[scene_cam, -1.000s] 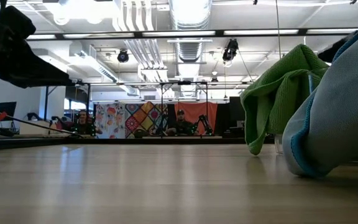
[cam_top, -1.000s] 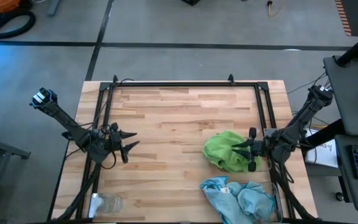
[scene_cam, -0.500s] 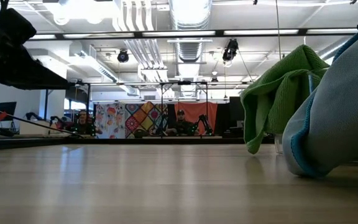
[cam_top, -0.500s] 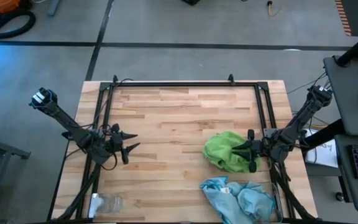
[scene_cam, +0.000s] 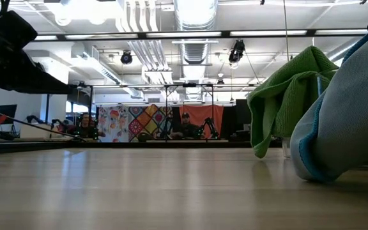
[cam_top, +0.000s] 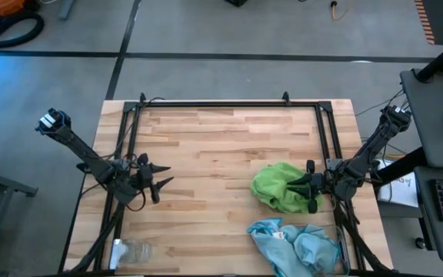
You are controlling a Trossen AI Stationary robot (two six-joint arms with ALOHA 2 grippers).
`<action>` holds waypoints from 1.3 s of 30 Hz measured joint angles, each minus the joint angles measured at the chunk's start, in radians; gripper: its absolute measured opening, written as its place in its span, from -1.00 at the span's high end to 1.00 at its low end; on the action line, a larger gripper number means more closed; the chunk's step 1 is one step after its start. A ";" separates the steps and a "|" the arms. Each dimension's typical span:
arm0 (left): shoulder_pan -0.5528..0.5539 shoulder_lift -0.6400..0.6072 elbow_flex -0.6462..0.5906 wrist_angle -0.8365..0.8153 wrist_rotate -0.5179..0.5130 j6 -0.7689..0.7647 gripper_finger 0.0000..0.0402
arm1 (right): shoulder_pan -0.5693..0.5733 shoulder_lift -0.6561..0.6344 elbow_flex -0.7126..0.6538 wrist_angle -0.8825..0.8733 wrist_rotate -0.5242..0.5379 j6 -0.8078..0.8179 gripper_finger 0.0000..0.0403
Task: Sort microfiber towel by color & place in baskets
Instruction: Put the blue microfiber cloth into the bottom transparent bin, then return to Home Position
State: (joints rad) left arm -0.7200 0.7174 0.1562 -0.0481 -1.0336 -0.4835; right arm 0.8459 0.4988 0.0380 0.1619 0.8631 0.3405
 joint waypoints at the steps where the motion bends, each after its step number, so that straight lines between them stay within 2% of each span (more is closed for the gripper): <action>1: 0.000 -0.010 0.000 0.003 0.004 0.000 0.13 | 0.000 -0.001 0.000 0.000 0.000 0.000 0.66; 10: 0.000 -0.160 0.000 0.003 0.029 0.000 0.13 | 0.000 -0.092 -0.001 -0.001 0.000 0.000 0.66; 22: 0.000 -0.328 -0.006 0.003 0.030 0.000 0.13 | 0.000 -0.291 -0.011 0.002 0.001 0.000 0.66; 30: 0.002 -0.507 -0.101 0.003 0.030 0.000 0.13 | -0.002 -0.389 -0.025 -0.102 0.001 -0.003 0.66; 32: 0.003 -0.548 -0.135 0.070 0.023 0.010 0.13 | -0.002 -0.402 -0.025 -0.101 0.001 -0.001 0.66; 34: 0.008 -0.566 -0.144 0.128 0.029 0.000 0.13 | -0.002 -0.410 -0.025 -0.101 0.001 -0.001 0.66; 39: 0.008 -0.594 -0.146 0.099 0.031 -0.004 0.13 | -0.002 -0.426 -0.025 -0.102 0.000 -0.001 0.66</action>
State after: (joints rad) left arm -0.7116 0.1235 0.0105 0.0505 -1.0031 -0.4877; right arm 0.8439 0.0726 0.0128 0.0601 0.8632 0.3397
